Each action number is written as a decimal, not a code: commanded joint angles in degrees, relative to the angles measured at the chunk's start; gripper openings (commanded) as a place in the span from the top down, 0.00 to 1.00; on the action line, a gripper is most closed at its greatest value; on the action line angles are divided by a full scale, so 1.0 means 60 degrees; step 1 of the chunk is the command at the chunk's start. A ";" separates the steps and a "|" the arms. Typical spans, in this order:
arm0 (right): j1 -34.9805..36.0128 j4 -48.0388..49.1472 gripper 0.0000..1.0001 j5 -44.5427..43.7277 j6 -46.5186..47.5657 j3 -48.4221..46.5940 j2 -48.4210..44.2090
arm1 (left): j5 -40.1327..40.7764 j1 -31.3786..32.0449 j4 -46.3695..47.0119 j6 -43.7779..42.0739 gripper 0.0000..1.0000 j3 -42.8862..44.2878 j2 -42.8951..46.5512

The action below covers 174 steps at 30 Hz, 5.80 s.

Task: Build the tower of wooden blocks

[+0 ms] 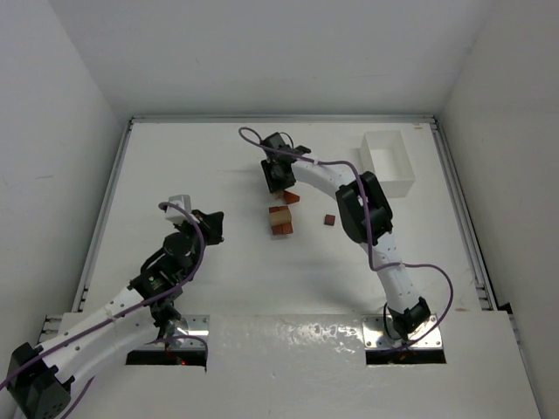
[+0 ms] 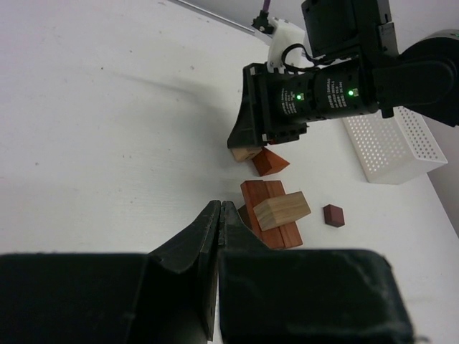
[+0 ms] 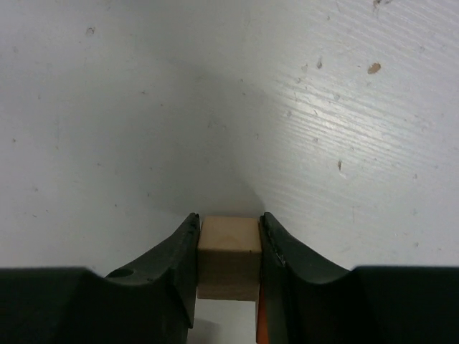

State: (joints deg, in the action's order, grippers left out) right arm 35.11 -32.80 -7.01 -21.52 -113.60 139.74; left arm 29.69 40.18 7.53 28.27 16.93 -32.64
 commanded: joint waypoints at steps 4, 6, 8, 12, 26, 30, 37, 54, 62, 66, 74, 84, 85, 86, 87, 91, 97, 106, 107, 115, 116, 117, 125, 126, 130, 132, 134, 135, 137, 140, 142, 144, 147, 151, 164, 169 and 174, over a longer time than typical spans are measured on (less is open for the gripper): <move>-0.0066 0.0428 0.69 -0.0180 0.0099 0.0214 -0.1126 | 0.0090 0.0114 0.0356 -0.0142 1.00 0.0079 -0.0038; -0.0052 0.0456 0.69 -0.0151 0.0187 0.0227 -0.1317 | 0.0076 0.0114 0.0356 -0.0142 1.00 0.0079 -0.0038; -0.0052 0.0617 0.69 -0.0136 0.0304 0.0461 -0.1697 | 0.0061 0.0114 0.0371 -0.0142 1.00 0.0079 -0.0052; -0.0051 0.0632 0.69 -0.0122 0.0393 0.1045 -0.2517 | 0.0046 0.0114 0.0386 -0.0142 1.00 0.0079 -0.0053; 0.1235 0.0383 0.67 -0.0677 -0.0236 0.4504 -0.6195 | -0.0320 0.0114 0.0386 -0.0068 1.00 0.0065 0.0181; 0.1559 0.0558 0.65 -0.0985 -0.0690 0.5002 -0.6210 | -0.0320 0.0114 0.0371 -0.0054 1.00 0.0050 0.0328; 0.1823 0.1042 0.65 -0.1161 -0.1437 0.5589 -0.6138 | -0.0407 0.0114 0.0371 -0.0039 1.00 0.0050 0.0343; 0.1868 0.0896 0.63 -0.1235 -0.1394 0.5047 -0.5332 | -0.0481 0.0114 0.0400 -0.0024 1.00 0.0020 0.0328; 0.1868 0.0925 0.63 -0.1279 -0.1409 0.5032 -0.5229 | -0.0452 0.0114 0.0415 -0.0039 1.00 0.0020 0.0299; 0.1868 0.0925 0.63 -0.1366 -0.1394 0.5018 -0.5200 | -0.0481 0.0114 0.0444 -0.0025 1.00 0.0020 0.0240; 0.1868 0.0910 0.62 -0.1367 -0.1379 0.4886 -0.5068 | -0.0466 0.0114 0.0444 -0.0054 1.00 0.0020 0.0211; 0.1824 0.0925 0.61 -0.1367 -0.1365 0.4842 -0.5038 | -0.0554 0.0114 0.0503 -0.0068 1.00 0.0020 0.0123; 0.1824 0.0911 0.61 -0.1381 -0.1365 0.4827 -0.5053 | -0.0554 0.0114 0.0503 -0.0068 1.00 0.0035 0.0123; 0.1824 0.0925 0.61 -0.1367 -0.1350 0.4842 -0.5082 | -0.0554 0.0114 0.0503 -0.0068 1.00 0.0035 0.0123; 0.1824 0.0940 0.61 -0.1381 -0.1365 0.4885 -0.5097 | -0.0554 0.0114 0.0503 -0.0054 1.00 0.0035 0.0123; 0.1824 0.0940 0.63 -0.1440 -0.1379 0.4915 -0.5156 | -0.0583 0.0114 0.0503 -0.0054 1.00 0.0035 0.0123; 0.1809 0.0940 0.65 -0.1455 -0.1409 0.4857 -0.5097 | -0.0584 0.0114 0.0503 -0.0054 1.00 0.0035 0.0123; 0.1794 0.0954 0.65 -0.1513 -0.1526 0.4783 -0.5009 | -0.0613 0.0114 0.0503 -0.0054 1.00 0.0035 0.0138; 0.1780 0.0940 0.65 -0.1513 -0.1540 0.4783 -0.5009 | -0.0613 0.0114 0.0503 -0.0054 1.00 0.0035 0.0138; 0.1780 0.0954 0.65 -0.1528 -0.1628 0.4798 -0.4994 | -0.0627 0.0114 0.0503 -0.0039 1.00 0.0035 0.0138; 0.1780 0.0940 0.65 -0.1513 -0.1628 0.4812 -0.4980 | -0.0627 0.0114 0.0503 -0.0054 1.00 0.0035 0.0152; 0.1780 0.0925 0.65 -0.1513 -0.1614 0.4812 -0.4994 | -0.0627 0.0114 0.0503 -0.0039 1.00 0.0035 0.0167; 0.1780 0.0983 0.60 -0.1469 -0.1673 0.4900 -0.4994 | -0.0657 0.0114 0.0503 -0.0039 1.00 0.0035 0.0152; 0.1780 0.0969 0.60 -0.1484 -0.1687 0.4886 -0.4994 | -0.0657 0.0114 0.0503 -0.0039 1.00 0.0035 0.0152; 0.1780 0.0998 0.59 -0.1440 -0.1687 0.4842 -0.5009 | -0.0657 0.0114 0.0503 -0.0039 1.00 0.0035 0.0182; 0.1780 0.1056 0.56 -0.1454 -0.1687 0.4871 -0.5082 | -0.0657 0.0114 0.0503 -0.0025 1.00 0.0035 0.0167; 0.1750 0.1130 0.53 -0.1513 -0.1731 0.4958 -0.5315 | -0.0657 0.0114 0.0517 -0.0039 1.00 0.0035 0.0167; 0.1736 0.1362 0.52 -0.1499 -0.1760 0.5017 -0.5433 | -0.0657 0.0114 0.0518 -0.0039 1.00 0.0021 0.0153; 0.1692 0.1801 0.49 -0.1513 -0.1760 0.5294 -0.5943 | -0.0628 0.0114 0.0488 -0.0039 1.00 0.0035 0.0167; 0.1633 0.2301 0.47 -0.1776 -0.1658 0.6009 -0.6676 | -0.0569 0.0114 0.0459 -0.0054 1.00 0.0035 0.0196; 0.1561 0.2609 0.47 -0.2244 -0.1556 0.6465 -0.7526 | -0.0496 0.0114 0.0400 -0.0054 1.00 0.0021 0.0299; 0.1443 0.2959 0.59 -0.2537 -0.1482 0.7402 -0.8489 | -0.0437 0.0114 0.0386 -0.0054 1.00 0.0020 0.0372; 0.1019 0.3355 0.83 -0.2846 -0.1453 0.8852 -0.9328 | -0.0364 0.0114 0.0357 -0.0068 1.00 0.0006 0.0416; -0.0049 0.3050 0.86 -0.2100 -0.1191 0.9894 -0.9449 | -0.0218 0.0114 0.0342 -0.0112 1.00 0.0006 0.0401; -0.1077 0.3429 0.45 -0.1250 -0.0896 1.0188 -0.7119 | 0.0456 0.0114 0.0342 -0.0493 1.00 -0.0009 0.0080; -0.1296 0.3913 0.45 -0.0986 -0.1218 1.0291 -0.6914 | 0.0544 0.0114 0.0386 -0.0552 1.00 0.0035 -0.0228; -0.1370 0.4338 0.47 -0.0722 -0.1379 1.0350 -0.6796 | 0.0559 0.0114 0.0444 -0.0566 1.00 0.0050 -0.0389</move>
State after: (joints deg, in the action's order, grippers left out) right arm 27.29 -11.03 -12.80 -28.45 -50.98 98.54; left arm 32.36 40.21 7.92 25.71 16.82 -34.63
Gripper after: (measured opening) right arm 0.537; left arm 0.002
